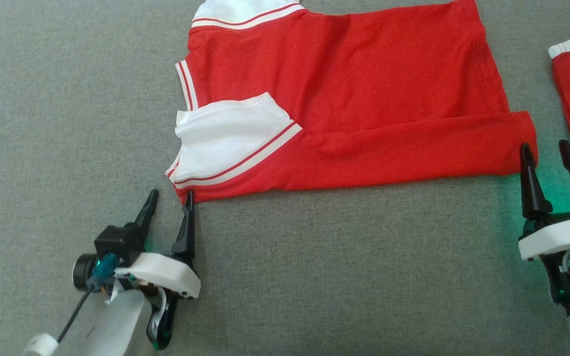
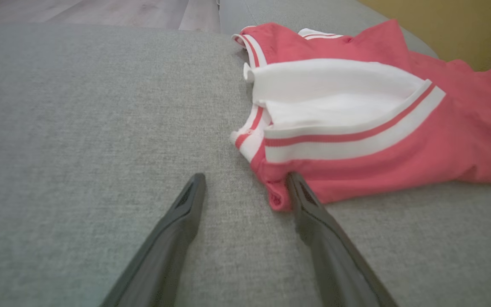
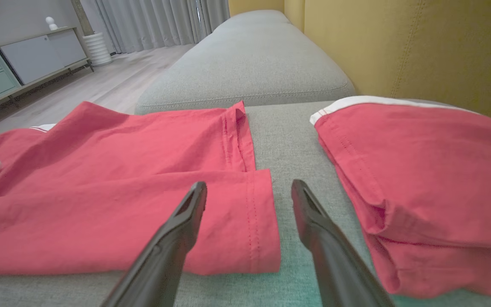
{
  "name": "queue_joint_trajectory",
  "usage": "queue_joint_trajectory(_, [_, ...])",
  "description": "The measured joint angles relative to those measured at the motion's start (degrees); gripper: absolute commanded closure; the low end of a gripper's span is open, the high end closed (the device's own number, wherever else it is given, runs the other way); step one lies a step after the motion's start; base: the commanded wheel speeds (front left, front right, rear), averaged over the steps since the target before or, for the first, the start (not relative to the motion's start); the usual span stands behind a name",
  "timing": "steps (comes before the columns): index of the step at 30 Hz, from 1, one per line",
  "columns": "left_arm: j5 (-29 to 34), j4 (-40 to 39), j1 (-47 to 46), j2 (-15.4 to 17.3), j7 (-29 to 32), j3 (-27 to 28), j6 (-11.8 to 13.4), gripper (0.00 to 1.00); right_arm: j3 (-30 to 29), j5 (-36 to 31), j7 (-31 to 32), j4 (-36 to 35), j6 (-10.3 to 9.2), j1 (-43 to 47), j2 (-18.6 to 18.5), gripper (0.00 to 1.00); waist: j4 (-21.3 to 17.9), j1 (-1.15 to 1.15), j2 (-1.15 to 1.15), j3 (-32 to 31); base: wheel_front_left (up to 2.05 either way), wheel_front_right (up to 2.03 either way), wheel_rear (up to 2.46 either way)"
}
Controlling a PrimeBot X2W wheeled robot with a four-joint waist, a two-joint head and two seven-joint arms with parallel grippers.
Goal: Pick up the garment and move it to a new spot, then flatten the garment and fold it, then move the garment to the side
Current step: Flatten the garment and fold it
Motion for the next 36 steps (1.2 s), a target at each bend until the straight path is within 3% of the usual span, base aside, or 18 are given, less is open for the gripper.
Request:
queue_joint_trajectory(2, [-0.08, 1.29, -1.12, -0.04, 0.0, -0.12, -0.62, 0.0, 0.27, 0.03, 0.0, 0.51, 0.0, -0.1, -0.01, 0.0, 0.07, 0.0, 0.0, 0.07, 0.0, 0.0, 0.0])
queue_joint_trajectory(3, [-0.09, 1.97, -1.58, -0.12, 0.01, -0.2, -1.05, 0.07, 0.44, 0.13, 0.0, 1.03, 0.0, -0.18, -0.01, 0.0, 0.12, 0.0, 0.0, 0.03, 0.0, 0.0, 0.0])
queue_joint_trajectory(4, [-0.1, 2.52, -1.92, -0.22, 0.04, -0.34, -1.57, 0.43, 0.68, 0.19, 0.0, 1.59, 0.0, -0.28, -0.01, 0.0, 0.18, 0.0, 0.0, -0.04, 0.0, 0.0, 0.0])
queue_joint_trajectory(6, [-0.4, 3.64, -2.63, -0.33, 0.04, -0.64, -2.58, 1.0, 0.99, 0.32, 0.0, 2.98, 0.0, -0.6, 0.0, 0.0, 0.27, 0.0, 0.0, -0.25, 0.0, 0.0, 0.0])
queue_joint_trajectory(18, [-1.11, 3.75, -2.68, -0.36, -1.04, -2.3, -4.27, 1.0, 1.01, 1.67, 2.76, 14.27, 0.0, -5.91, 0.9, 0.0, 1.5, 0.01, 0.0, -0.96, 0.0, 0.0, 0.0])
queue_joint_trajectory(19, [-1.11, 3.53, -2.51, -0.36, -1.05, -2.33, -4.27, 1.0, 1.09, 1.69, 3.39, 15.02, 0.0, -6.15, 1.08, 0.1, 1.68, 0.01, 0.0, -0.99, 0.0, 0.0, 0.0])
queue_joint_trajectory(21, [-1.11, 2.96, -2.32, -0.36, -1.1, -2.37, -4.27, 1.0, 1.55, 2.34, 4.39, 15.96, 0.0, -6.27, 1.32, 0.6, 2.0, 0.01, 0.0, -1.06, 0.0, 0.0, 0.0])
queue_joint_trajectory(22, [-1.11, 2.44, -2.09, -0.36, -1.11, -2.34, -4.26, 1.0, 1.87, 2.93, 4.61, 16.06, 0.0, -6.35, 1.35, 0.93, 2.1, 0.01, 0.0, -1.15, 0.0, 0.0, 0.0])
queue_joint_trajectory(23, [-1.11, 1.96, -1.74, -0.37, -1.12, -2.32, -4.25, 1.0, 2.35, 3.45, 4.99, 16.07, 0.0, -6.54, 1.35, 1.0, 2.17, 0.01, 0.0, -1.27, 0.0, 0.0, 0.0])
queue_joint_trajectory(36, [-0.6, -6.91, 9.15, 1.04, -1.6, -1.9, -2.12, 1.0, 4.44, 7.24, 5.55, 14.7, 0.0, -2.11, 0.46, 1.0, 2.24, 0.0, 0.0, -5.31, 0.0, 0.0, 0.0])
